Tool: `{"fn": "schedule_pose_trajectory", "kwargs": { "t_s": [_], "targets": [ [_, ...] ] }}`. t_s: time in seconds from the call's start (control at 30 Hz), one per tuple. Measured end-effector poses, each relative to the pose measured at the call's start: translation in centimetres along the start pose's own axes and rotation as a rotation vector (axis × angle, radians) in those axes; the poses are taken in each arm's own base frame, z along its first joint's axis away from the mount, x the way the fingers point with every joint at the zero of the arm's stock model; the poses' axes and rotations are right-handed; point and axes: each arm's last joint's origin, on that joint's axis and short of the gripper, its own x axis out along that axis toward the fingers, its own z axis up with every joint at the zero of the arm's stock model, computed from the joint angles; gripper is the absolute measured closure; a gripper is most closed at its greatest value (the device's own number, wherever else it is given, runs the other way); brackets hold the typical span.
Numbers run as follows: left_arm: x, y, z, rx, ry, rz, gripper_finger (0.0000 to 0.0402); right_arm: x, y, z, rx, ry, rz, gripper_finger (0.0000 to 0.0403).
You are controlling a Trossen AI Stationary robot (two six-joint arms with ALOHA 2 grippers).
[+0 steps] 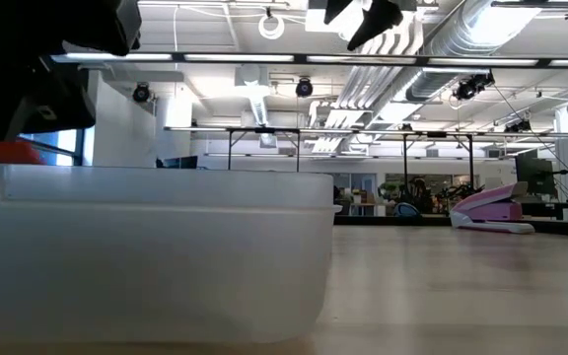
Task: Pack school essentials
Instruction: Put the orange eraser into the supply box, then put the yellow crayon box into the supply box
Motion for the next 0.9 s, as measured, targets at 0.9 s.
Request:
{"fn": "schedule_pose_trajectory", "kwargs": {
  "t_s": [0.9],
  "targets": [
    [0.5,0.2,0.7,0.004,0.055,-0.093,0.0216,-0.7,1.5,-2.3,-0.159,0.164,0.027,0.0004]
  ]
}}
